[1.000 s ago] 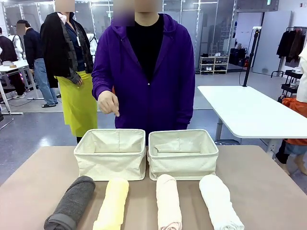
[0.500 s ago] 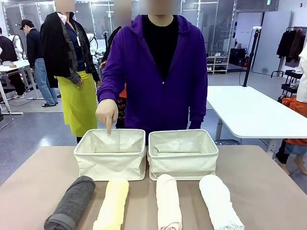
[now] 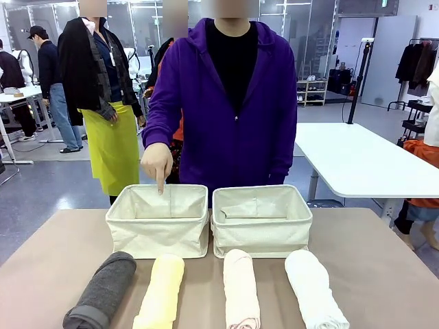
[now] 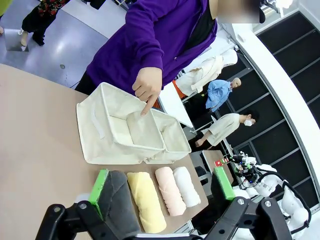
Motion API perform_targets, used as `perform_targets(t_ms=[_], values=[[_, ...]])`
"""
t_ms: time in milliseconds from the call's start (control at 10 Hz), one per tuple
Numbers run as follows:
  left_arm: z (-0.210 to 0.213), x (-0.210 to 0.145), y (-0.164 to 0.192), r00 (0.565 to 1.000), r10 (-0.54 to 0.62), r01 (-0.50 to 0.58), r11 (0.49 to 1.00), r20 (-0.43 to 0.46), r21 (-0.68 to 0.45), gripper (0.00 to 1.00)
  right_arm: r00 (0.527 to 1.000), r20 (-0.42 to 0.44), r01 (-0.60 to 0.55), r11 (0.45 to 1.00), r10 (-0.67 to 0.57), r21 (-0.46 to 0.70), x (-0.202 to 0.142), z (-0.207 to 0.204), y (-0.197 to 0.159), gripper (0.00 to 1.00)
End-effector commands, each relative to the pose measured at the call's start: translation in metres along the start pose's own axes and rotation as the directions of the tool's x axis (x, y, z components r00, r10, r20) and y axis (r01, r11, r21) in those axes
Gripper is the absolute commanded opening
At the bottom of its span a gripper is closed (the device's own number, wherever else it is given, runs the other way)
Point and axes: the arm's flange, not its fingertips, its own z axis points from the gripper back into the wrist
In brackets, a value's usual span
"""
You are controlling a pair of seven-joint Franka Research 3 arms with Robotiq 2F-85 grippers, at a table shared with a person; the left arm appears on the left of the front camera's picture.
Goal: Divide the towels into two baskets.
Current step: Pick up one hotel-folded towel and place it in the Fabric basket indicated by the person.
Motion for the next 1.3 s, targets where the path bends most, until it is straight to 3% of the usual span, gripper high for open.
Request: perform_targets(t_ms=[0,100,300,500,800,1200], values=[[-0.011,0.0,-0.019,0.987,-0.09,0.092,0.996,-0.136,0.012,1.0,1.0,-0.004,-0.011,1.0,0.011,0.006,0.0,0.003,0.002,1.0],[-0.035,-0.008,-0.037,0.944,-0.165,0.174,0.985,-0.285,0.006,1.0,1.0,-0.004,-0.011,1.0,0.011,0.006,0.0,0.003,0.002,1.0],[-0.074,-0.022,-0.058,0.876,-0.203,0.228,0.974,-0.437,0.005,1.0,1.0,-0.004,-0.011,1.0,0.011,0.006,0.0,0.003,0.002,1.0],[-0.108,-0.049,-0.063,0.813,-0.15,0.254,0.961,-0.563,0.111,1.0,1.0,-0.004,-0.011,1.0,0.011,0.006,0.0,0.003,0.002,1.0],[-0.154,-0.09,-0.068,0.71,-0.16,0.403,0.891,-0.686,0.21,1.0,1.0,-0.004,-0.011,1.0,0.011,0.006,0.0,0.003,0.002,1.0],[-0.194,-0.137,-0.055,0.6,-0.121,0.475,0.849,-0.791,0.231,1.0,1.0,-0.004,-0.011,1.0,0.011,0.006,0.0,0.003,0.002,1.0]])
